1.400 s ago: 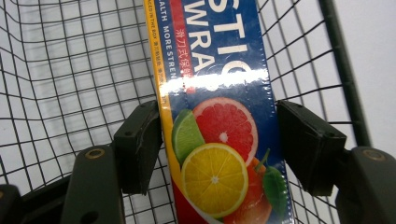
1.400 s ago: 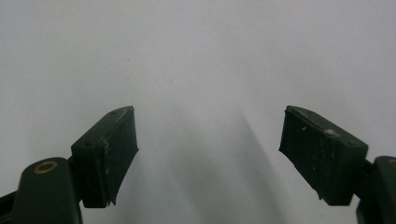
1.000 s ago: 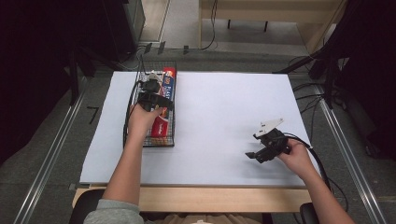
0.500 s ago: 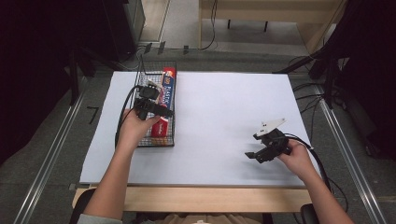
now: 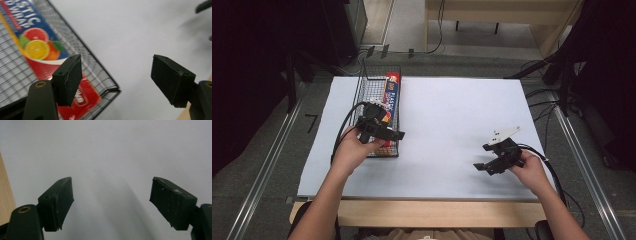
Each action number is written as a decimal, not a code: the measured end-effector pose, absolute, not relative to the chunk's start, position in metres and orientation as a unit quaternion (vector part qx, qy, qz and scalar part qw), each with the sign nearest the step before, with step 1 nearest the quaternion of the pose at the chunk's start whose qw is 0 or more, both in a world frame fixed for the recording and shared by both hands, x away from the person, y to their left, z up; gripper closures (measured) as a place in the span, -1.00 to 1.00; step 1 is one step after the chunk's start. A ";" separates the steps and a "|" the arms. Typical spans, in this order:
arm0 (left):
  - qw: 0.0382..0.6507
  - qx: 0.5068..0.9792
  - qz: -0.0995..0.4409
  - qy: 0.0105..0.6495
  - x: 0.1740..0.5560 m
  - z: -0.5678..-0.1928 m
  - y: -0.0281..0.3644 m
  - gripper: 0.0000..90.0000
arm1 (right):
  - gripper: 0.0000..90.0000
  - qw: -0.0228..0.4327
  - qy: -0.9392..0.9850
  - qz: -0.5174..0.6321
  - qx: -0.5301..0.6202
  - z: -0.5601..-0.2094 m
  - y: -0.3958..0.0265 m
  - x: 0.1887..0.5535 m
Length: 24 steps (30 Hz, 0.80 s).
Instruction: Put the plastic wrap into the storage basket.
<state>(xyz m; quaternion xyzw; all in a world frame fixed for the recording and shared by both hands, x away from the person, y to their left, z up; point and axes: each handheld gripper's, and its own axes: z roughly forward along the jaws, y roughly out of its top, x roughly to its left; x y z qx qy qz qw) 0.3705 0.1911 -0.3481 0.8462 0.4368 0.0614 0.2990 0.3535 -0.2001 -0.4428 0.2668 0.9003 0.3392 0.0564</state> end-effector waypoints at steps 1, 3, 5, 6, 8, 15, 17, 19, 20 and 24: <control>0.303 0.849 0.059 0.429 0.368 -0.349 0.188 -0.43 | -0.57 0.056 0.901 0.340 0.264 -0.443 -0.200 0.353; 0.313 0.852 0.056 0.415 0.363 -0.350 0.183 -0.43 | -0.57 0.055 0.901 0.340 0.263 -0.443 -0.200 0.353; 0.318 0.856 0.051 0.405 0.360 -0.353 0.177 -0.45 | -0.57 0.054 0.901 0.339 0.264 -0.443 -0.200 0.353; 0.315 0.860 0.047 0.400 0.358 -0.356 0.173 -0.46 | -0.57 0.053 0.901 0.339 0.265 -0.443 -0.200 0.353; 0.312 0.868 0.046 0.384 0.353 -0.360 0.166 -0.46 | -0.57 0.052 0.901 0.339 0.265 -0.443 -0.200 0.352; 0.326 0.882 0.040 0.338 0.339 -0.372 0.147 -0.49 | -0.57 0.048 0.906 0.332 0.258 -0.443 -0.199 0.352; 0.335 0.883 0.032 0.327 0.336 -0.375 0.144 -0.50 | -0.57 0.049 0.908 0.327 0.258 -0.444 -0.199 0.352; 0.342 0.884 0.029 0.318 0.333 -0.378 0.140 -0.51 | -0.57 0.048 0.908 0.324 0.262 -0.444 -0.198 0.353; 0.347 0.884 0.028 0.311 0.331 -0.380 0.139 -0.51 | -0.57 0.047 0.908 0.324 0.261 -0.444 -0.198 0.353; 0.347 0.891 0.024 0.292 0.328 -0.387 0.132 -0.52 | -0.57 0.047 0.909 0.324 0.258 -0.444 -0.196 0.352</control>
